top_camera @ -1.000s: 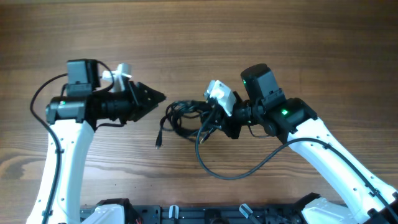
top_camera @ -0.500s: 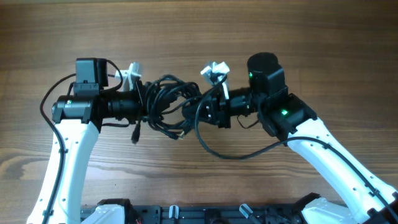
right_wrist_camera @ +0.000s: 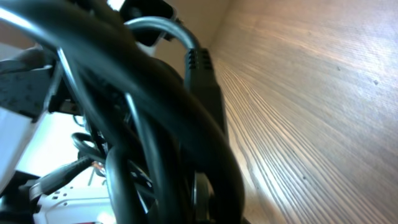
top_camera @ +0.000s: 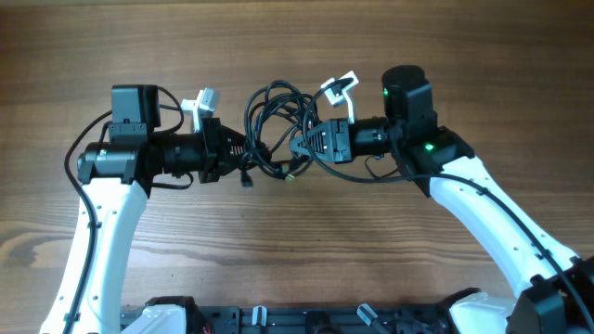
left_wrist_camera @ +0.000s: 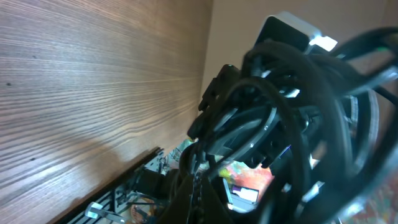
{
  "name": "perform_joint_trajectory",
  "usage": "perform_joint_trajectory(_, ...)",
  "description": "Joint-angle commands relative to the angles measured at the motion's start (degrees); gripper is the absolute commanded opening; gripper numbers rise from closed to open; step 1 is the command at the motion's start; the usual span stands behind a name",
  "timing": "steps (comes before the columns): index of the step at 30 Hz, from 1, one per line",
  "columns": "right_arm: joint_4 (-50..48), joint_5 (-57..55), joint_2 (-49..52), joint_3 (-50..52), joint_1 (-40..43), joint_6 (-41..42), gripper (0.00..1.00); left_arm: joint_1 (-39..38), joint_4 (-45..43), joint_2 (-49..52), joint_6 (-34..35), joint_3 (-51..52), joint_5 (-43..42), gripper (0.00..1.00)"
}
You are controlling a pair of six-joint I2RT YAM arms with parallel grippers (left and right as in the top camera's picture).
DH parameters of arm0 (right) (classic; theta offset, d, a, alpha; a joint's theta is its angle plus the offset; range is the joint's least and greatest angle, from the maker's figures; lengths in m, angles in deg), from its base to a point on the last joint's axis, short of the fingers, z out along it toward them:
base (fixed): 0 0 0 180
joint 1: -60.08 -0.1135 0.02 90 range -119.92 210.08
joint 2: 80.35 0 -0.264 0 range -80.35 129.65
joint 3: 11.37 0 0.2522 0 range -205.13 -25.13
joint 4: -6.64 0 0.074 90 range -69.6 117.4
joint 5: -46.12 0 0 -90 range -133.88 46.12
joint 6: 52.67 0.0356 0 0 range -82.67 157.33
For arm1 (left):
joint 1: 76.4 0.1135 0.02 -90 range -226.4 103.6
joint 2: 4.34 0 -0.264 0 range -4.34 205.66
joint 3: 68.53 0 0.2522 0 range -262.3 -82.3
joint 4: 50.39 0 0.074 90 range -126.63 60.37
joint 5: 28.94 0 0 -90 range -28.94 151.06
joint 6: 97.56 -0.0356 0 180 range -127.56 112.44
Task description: Untangle cables
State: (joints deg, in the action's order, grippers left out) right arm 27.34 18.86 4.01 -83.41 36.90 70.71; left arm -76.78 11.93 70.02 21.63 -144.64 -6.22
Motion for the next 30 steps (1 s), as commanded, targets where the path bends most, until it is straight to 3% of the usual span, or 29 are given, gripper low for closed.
perform_joint_trajectory(1,4.5,-1.9,1.8,-0.5,0.0,-1.2,0.28,-0.1,-0.4,-0.5,-0.2,-0.5,1.4,0.04)
perform_joint_trajectory(2,6.7,-2.0,1.8,-0.5,0.0,-3.2,0.44,-0.1,-0.4,-0.5,-0.2,-0.5,1.4,0.04)
perform_joint_trajectory(3,9.3,-3.4,1.8,-0.5,0.0,-5.2,0.68,-0.1,-0.4,-0.5,-0.2,-0.5,1.4,0.04)
perform_joint_trajectory(6,15.5,-11.0,1.8,-0.5,0.0,-10.0,1.00,-0.1,-0.3,-0.5,-0.2,-0.5,2.3,0.04)
perform_joint_trajectory(11,21.4,-21.8,1.8,-0.5,0.0,-12.4,1.00,-0.1,0.6,-0.5,1.8,-0.5,6.7,0.04)
perform_joint_trajectory(13,24.1,-27.8,1.8,-0.5,0.0,-12.4,1.00,-0.1,1.3,-0.5,3.3,-0.5,13.2,0.04)
perform_joint_trajectory(16,27.4,-30.4,1.8,-0.5,-0.1,-12.9,0.95,-0.1,4.0,-0.5,6.3,-0.5,31.0,0.04)
perform_joint_trajectory(18,28.8,-30.4,1.8,-0.5,-1.3,-12.8,0.80,-0.1,7.0,-0.4,9.3,-0.5,47.9,0.04)
perform_joint_trajectory(20,28.0,-30.4,1.8,-0.5,-5.5,-14.0,0.74,-0.1,8.6,0.1,13.7,-0.5,59.3,0.04)
perform_joint_trajectory(23,25.6,-38.5,2.3,-0.5,-13.7,-14.3,0.69,0.7,8.3,1.4,16.8,-0.5,60.6,0.04)
perform_joint_trajectory(28,19.4,-63.3,8.9,-0.5,-27.3,-17.1,0.67,5.1,8.9,4.1,16.0,-0.5,56.2,0.06)
perform_joint_trajectory(30,15.3,-65.9,12.9,-0.5,-30.0,-19.7,0.65,5.2,9.2,4.2,15.8,-0.5,56.2,0.09)
